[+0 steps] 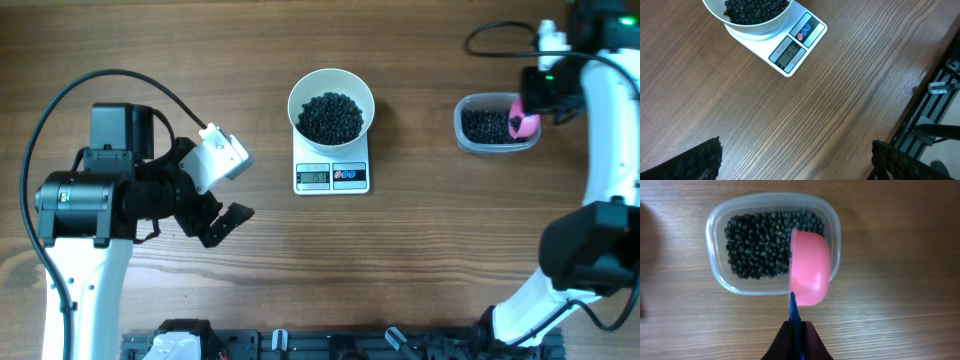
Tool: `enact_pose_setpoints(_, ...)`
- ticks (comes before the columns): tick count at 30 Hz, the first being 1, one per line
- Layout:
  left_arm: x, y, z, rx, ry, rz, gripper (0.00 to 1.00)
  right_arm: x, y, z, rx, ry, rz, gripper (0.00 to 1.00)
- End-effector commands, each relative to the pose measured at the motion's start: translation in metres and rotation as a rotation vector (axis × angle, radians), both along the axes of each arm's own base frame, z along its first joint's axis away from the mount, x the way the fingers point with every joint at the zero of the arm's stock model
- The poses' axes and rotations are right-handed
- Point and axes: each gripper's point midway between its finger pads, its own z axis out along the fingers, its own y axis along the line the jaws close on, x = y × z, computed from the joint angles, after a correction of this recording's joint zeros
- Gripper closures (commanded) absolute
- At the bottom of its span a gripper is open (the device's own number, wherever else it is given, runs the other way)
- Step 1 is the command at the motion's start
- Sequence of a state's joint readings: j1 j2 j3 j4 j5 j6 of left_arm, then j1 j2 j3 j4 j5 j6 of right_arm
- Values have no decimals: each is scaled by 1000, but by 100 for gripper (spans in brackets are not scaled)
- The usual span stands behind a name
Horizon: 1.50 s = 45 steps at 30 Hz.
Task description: Scoop item into bowl and weigh 150g on scale
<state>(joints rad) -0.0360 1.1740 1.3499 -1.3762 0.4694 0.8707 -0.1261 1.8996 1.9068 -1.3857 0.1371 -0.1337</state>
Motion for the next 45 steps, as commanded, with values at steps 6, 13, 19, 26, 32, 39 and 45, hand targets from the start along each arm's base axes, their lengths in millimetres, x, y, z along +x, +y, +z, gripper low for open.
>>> enact_pose_setpoints(6, 1, 1, 8, -4, -34, -8, 0, 11, 20, 36, -303, -74, 76, 96)
enact_pose_setpoints(13, 1, 1, 8, -4, -34, -8, 0, 13, 42, 31, -215, -105, 33, 96)
enact_pose_setpoints(19, 1, 1, 8, -4, -34, -8, 0, 44, 162, 41, 452, -245, 155, 95)
enact_pose_setpoints(26, 1, 1, 8, -4, -34, -8, 0, 69, 281, 98, 715, -490, 451, 96)
enact_pose_setpoints(32, 1, 1, 8, -4, -34, -8, 0, 58, 313, 63, 388, -478, 529, 96)
enact_pose_setpoints(39, 1, 1, 8, -4, -34, -8, 0, 36, 318, 3, 105, -311, 648, 96)
enact_pose_setpoints(45, 1, 1, 8, -4, -34, -8, 0, 37, 325, -35, 67, -228, 722, 96)
